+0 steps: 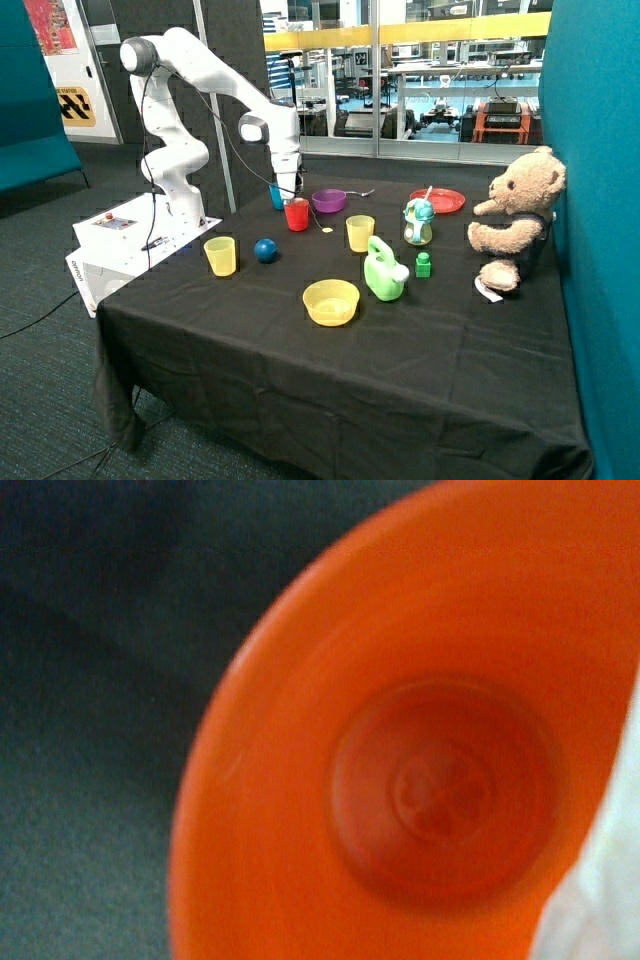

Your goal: Prepare two cups of tea

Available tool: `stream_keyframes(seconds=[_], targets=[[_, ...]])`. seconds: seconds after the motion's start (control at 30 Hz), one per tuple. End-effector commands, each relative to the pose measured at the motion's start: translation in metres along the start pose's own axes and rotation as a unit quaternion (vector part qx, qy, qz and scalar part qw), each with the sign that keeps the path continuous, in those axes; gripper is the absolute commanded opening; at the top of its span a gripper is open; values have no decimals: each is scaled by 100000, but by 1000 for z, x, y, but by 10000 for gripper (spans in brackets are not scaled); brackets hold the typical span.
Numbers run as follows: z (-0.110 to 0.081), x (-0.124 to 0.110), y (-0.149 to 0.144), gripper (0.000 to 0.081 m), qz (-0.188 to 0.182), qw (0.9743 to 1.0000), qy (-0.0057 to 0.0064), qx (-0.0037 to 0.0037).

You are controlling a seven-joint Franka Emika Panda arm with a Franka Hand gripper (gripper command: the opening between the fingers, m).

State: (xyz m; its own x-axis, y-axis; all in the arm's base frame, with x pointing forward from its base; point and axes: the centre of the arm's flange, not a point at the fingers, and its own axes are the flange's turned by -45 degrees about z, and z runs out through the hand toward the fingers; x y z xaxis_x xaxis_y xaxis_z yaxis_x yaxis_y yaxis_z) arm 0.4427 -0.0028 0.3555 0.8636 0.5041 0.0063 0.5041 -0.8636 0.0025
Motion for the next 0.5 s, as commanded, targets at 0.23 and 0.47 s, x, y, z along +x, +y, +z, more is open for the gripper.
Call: stream_keyframes(seconds=[0.23, 0.47], targets=[[-1, 13, -8, 0, -611, 99998, -314, 125], [-2, 13, -7, 105, 190, 99999, -315, 123]])
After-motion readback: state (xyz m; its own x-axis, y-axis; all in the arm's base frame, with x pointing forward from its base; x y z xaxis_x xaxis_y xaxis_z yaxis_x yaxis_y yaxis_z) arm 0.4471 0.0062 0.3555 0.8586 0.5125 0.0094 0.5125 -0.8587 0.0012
